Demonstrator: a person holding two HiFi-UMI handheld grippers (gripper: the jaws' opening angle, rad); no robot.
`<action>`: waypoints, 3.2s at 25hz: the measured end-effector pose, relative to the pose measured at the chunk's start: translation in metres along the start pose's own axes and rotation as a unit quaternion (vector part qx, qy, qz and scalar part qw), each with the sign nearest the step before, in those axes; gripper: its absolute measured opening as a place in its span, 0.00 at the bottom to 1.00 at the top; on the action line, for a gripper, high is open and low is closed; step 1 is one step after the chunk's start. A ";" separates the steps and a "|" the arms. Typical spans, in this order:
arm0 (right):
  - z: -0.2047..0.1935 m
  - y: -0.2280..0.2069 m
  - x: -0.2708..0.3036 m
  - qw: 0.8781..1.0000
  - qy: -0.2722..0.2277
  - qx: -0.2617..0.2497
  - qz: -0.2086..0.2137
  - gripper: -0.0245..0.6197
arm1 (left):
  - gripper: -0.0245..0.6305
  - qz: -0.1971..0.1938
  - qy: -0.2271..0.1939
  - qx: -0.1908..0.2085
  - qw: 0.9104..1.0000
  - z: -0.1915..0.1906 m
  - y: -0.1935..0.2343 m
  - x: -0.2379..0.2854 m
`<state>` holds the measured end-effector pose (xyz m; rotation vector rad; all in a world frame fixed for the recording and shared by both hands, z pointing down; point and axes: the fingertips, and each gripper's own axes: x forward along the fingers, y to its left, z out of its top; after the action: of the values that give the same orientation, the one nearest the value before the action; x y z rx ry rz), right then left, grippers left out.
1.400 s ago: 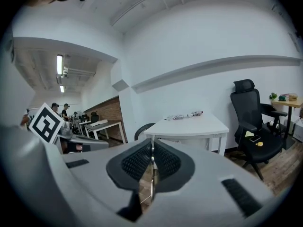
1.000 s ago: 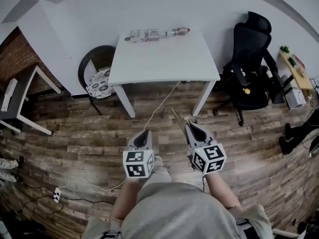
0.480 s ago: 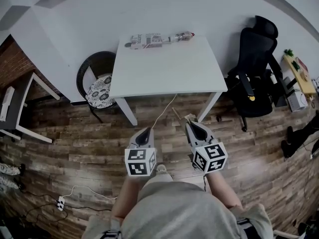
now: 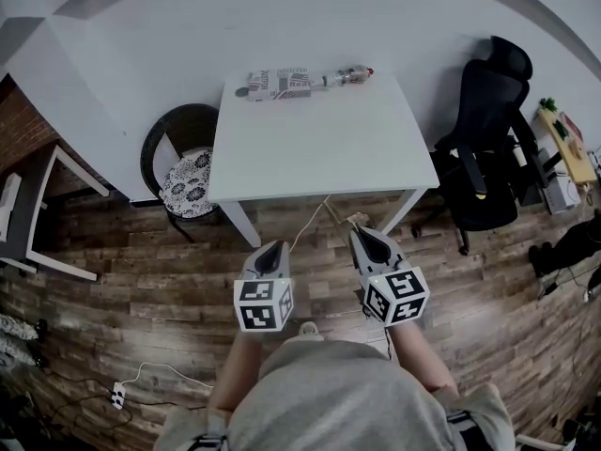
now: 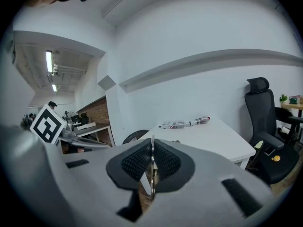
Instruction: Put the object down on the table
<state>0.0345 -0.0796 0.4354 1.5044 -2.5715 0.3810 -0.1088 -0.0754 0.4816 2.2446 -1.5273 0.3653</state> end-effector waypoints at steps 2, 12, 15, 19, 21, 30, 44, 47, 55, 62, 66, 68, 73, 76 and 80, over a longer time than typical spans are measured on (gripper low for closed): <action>0.002 -0.002 0.011 1.000 -0.001 0.001 -0.003 0.07 | 0.05 -0.002 0.001 0.001 1.000 0.004 0.008 0.008; 0.010 -0.010 0.048 1.000 -0.002 0.009 -0.011 0.07 | 0.05 -0.006 0.006 0.002 1.000 0.019 0.035 0.035; 0.008 -0.013 0.054 1.000 0.003 0.010 -0.011 0.07 | 0.05 -0.004 0.011 -0.003 1.000 0.017 0.039 0.040; 0.007 -0.022 0.064 1.000 0.010 0.010 -0.011 0.07 | 0.05 -0.002 0.021 -0.010 1.000 0.012 0.043 0.053; 0.007 -0.030 0.073 1.000 0.012 0.010 -0.009 0.07 | 0.05 0.001 0.024 -0.012 1.000 0.012 0.046 0.062; 0.029 -0.081 0.134 1.000 0.005 0.007 0.005 0.06 | 0.05 0.012 0.020 -0.009 1.000 0.047 0.056 0.134; 0.062 -0.158 0.225 1.000 0.011 0.006 0.026 0.06 | 0.05 0.014 0.003 0.018 1.000 0.126 0.053 0.244; 0.060 -0.168 0.242 0.999 0.018 0.008 0.029 0.07 | 0.05 0.014 0.009 0.013 1.000 0.127 0.055 0.259; 0.048 -0.189 0.281 0.999 0.038 0.008 0.036 0.06 | 0.05 0.028 0.031 -0.008 0.999 0.119 0.069 0.284; 0.024 -0.204 0.316 0.997 0.063 0.006 0.040 0.07 | 0.05 0.038 0.049 -0.025 0.998 0.108 0.079 0.303; 0.012 -0.213 0.336 0.996 0.079 0.006 0.040 0.06 | 0.05 0.042 0.058 -0.031 0.997 0.106 0.084 0.313; 0.005 -0.218 0.344 0.995 0.087 0.006 0.038 0.06 | 0.05 0.043 0.061 -0.032 0.997 0.105 0.086 0.318; -0.012 -0.232 0.358 0.994 0.108 0.008 0.035 0.06 | 0.05 0.046 0.067 -0.035 0.996 0.103 0.088 0.329; -0.020 -0.237 0.365 0.992 0.119 0.007 0.033 0.07 | 0.05 0.047 0.070 -0.035 0.996 0.104 0.090 0.334; -0.031 -0.243 0.373 0.991 0.134 0.004 0.031 0.07 | 0.05 0.048 0.073 -0.036 0.996 0.103 0.092 0.341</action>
<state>0.0631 -0.4967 0.5917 1.2786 -2.4115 0.5595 -0.0697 -0.4340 0.5523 2.0471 -1.5501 0.4841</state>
